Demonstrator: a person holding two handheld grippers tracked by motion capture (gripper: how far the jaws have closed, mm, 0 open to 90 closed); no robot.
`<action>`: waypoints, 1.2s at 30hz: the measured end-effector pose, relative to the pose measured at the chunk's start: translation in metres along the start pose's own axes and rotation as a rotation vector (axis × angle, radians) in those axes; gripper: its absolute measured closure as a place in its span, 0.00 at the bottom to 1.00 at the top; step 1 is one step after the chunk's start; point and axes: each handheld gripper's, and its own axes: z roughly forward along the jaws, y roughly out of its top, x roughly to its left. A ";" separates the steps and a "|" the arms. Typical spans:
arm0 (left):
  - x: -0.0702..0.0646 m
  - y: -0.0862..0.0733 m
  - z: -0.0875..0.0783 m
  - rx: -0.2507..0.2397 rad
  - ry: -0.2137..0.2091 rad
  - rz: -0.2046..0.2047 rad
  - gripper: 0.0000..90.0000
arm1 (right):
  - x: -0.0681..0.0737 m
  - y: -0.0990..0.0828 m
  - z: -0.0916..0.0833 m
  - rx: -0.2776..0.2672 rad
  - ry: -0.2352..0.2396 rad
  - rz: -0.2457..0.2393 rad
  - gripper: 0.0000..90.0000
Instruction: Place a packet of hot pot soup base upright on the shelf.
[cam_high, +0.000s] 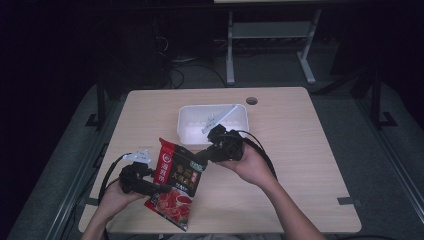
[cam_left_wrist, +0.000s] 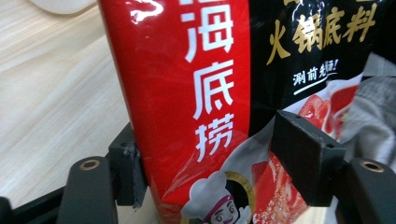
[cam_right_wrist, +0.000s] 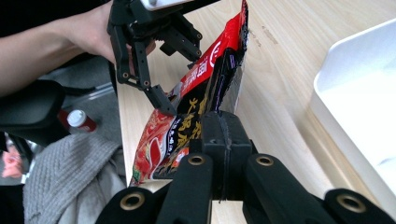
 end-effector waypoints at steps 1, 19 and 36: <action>0.001 0.000 0.000 -0.004 -0.006 -0.006 0.33 | 0.002 0.002 -0.002 -0.007 0.005 -0.010 1.00; 0.006 -0.001 -0.005 -0.065 -0.066 0.015 0.65 | 0.009 0.009 -0.006 -0.035 -0.013 -0.044 0.99; 0.000 -0.006 -0.009 -0.073 -0.045 0.059 0.79 | -0.016 -0.024 0.040 0.018 -0.010 0.073 0.45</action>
